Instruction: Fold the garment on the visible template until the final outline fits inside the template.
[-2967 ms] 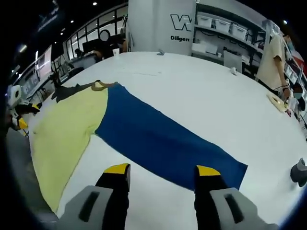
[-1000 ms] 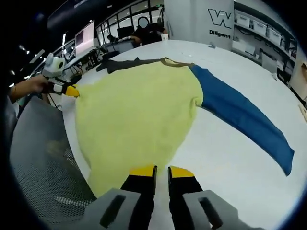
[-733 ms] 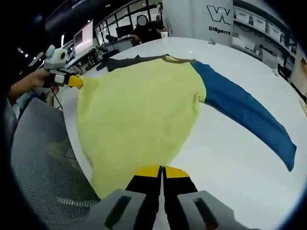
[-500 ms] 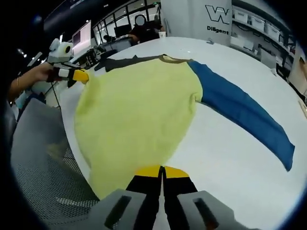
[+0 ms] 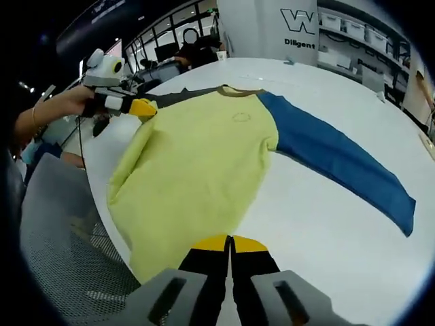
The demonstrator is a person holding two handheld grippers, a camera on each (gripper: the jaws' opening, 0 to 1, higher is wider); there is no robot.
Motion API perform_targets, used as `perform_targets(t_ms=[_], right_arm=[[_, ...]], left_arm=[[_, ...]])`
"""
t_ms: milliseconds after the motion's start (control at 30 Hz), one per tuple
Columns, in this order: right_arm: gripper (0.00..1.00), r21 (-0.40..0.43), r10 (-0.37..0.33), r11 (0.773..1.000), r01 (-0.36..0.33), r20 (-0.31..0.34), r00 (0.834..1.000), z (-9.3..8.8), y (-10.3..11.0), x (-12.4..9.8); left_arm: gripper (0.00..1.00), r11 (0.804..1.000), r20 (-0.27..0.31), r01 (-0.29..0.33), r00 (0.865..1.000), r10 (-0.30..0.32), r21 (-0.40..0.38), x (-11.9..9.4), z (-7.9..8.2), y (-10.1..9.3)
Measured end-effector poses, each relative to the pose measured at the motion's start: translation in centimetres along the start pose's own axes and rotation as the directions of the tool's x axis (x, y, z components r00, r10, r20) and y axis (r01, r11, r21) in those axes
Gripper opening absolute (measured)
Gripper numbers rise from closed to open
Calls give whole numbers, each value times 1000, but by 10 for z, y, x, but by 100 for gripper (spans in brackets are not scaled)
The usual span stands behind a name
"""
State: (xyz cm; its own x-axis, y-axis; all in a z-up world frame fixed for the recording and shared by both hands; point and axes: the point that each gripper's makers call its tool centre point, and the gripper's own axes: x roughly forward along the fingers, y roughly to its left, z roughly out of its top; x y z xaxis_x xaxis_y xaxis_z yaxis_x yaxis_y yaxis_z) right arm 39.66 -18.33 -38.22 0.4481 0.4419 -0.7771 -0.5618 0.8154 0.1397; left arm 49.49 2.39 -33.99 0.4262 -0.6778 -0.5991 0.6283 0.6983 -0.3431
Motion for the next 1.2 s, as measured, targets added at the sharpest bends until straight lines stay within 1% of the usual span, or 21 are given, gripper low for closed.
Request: perform_targets(t_ms=[33,67,100,133,167,200,233,267,333,367,467,600,633,700,800,867,1000,1033,1100,1133,1200], right_arm=[[0,5,-6,1000,6,7,1000,0,-2,-1],[0,8,-7,1000,7,7,1000,0,-4,-4],[0,9,-6,1000,6,5,1000,0,-4,-4],[0,10,-7,1000,7,1,1000,-1,-4,-6],[0,11,-9,1000,9,-1,1000,-2,-4,-6],[0,11,-15,1000,15,-4,1000,-3,-6,-6],[0,12,-15,1000,15,-4,1000,-4,-7,-6],[0,16,-16,1000,16,-6,1000,-5,-8,-7],[0,11,-10,1000,10,-5,1000,-6,-5,-8],[0,5,-4,1000,4,-2,1000,-6,-5,-8],[0,-6,6,1000,-6,9,1000,-6,-1,-9],[23,-42,6,999,-6,-2,1000,-8,10,-10],[26,-47,8,999,-8,-1,1000,-10,9,-8],[32,-50,13,999,-12,12,1000,-8,12,-9],[37,-44,22,999,-21,27,999,-7,14,-12],[40,-53,21,998,-19,38,999,-7,15,-14],[41,-56,23,998,-21,37,999,-9,14,-14],[41,-52,20,998,-18,35,999,-9,15,-18],[40,-48,18,999,-16,35,999,-7,19,-22],[40,-46,18,999,-16,34,999,-7,20,-23],[39,-41,16,999,-15,30,999,-9,19,-24]], left_arm=[[0,1000,2,2,1000,-2,-1,4,2,2],[0,1000,10,17,1000,-17,14,9,10,-8],[0,999,11,22,1000,-22,28,11,10,-9],[1,999,-17,9,1000,-9,49,21,5,1],[2,998,-36,6,999,-4,65,23,2,2],[4,995,-54,18,998,-12,99,26,-1,-4],[7,994,-62,25,998,-19,103,27,-5,-5],[13,994,-65,27,998,-20,102,28,-7,-5],[21,993,-92,32,996,-22,117,28,-14,-5],[24,990,-107,28,994,-14,137,26,-17,-5],[25,987,-128,21,992,0,161,25,-25,-1],[29,989,-128,12,992,7,145,17,-28,3],[29,990,-132,6,991,13,144,16,-28,5],[29,990,-141,-1,990,22,144,11,-30,9],[29,990,-147,-10,989,31,140,8,-33,16],[29,990,-151,-13,988,35,143,9,-37,27],[28,987,-155,4,988,22,160,8,-36,23],[26,985,-154,20,988,7,173,11,-36,24],[20,985,-157,28,988,-1,172,13,-36,24],[16,984,-161,40,987,-12,172,13,-36,18],[8,985,-166,51,986,-23,166,15,-39,17]])
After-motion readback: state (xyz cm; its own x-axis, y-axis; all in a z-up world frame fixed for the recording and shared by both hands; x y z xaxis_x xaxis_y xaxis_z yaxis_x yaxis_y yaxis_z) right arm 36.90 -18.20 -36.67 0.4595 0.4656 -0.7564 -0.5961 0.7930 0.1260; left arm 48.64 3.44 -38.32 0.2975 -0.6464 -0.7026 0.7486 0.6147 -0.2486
